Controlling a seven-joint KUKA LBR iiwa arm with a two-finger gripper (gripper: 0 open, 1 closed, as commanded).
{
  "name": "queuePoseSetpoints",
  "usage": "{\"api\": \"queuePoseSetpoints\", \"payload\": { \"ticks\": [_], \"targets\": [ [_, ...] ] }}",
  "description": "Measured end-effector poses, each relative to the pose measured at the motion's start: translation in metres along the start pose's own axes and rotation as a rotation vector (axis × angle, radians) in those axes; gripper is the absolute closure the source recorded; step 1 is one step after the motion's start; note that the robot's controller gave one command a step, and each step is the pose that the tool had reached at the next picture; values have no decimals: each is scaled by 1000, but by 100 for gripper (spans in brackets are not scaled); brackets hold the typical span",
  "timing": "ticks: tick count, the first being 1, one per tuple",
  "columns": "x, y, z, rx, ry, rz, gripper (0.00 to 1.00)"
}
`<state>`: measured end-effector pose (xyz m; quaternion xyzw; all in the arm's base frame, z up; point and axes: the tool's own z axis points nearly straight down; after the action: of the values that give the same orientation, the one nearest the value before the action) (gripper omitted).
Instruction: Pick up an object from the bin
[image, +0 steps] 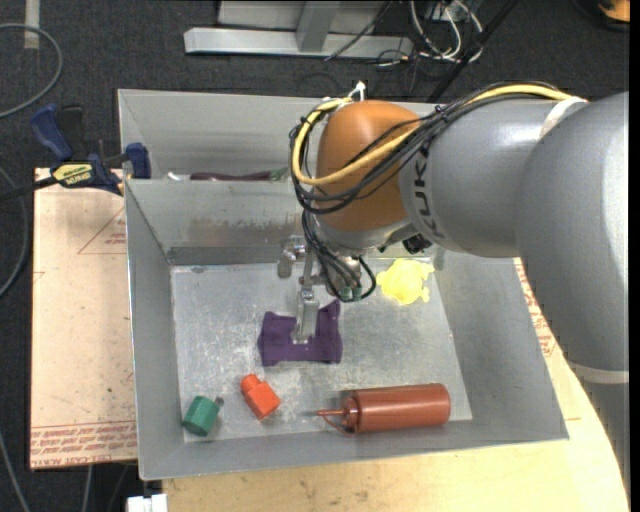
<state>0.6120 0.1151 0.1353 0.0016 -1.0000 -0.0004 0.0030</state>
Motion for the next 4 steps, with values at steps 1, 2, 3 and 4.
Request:
{"api": "queuePoseSetpoints", "payload": {
  "ticks": [1,2,3,4],
  "targets": [
    [-2,0,-5,-1,-7,2,0],
    [3,-15,30,-2,-9,-75,0],
    [26,-16,65,-1,-9,-326,100],
    [26,-16,65,-1,-9,-326,100]
  ]
}}
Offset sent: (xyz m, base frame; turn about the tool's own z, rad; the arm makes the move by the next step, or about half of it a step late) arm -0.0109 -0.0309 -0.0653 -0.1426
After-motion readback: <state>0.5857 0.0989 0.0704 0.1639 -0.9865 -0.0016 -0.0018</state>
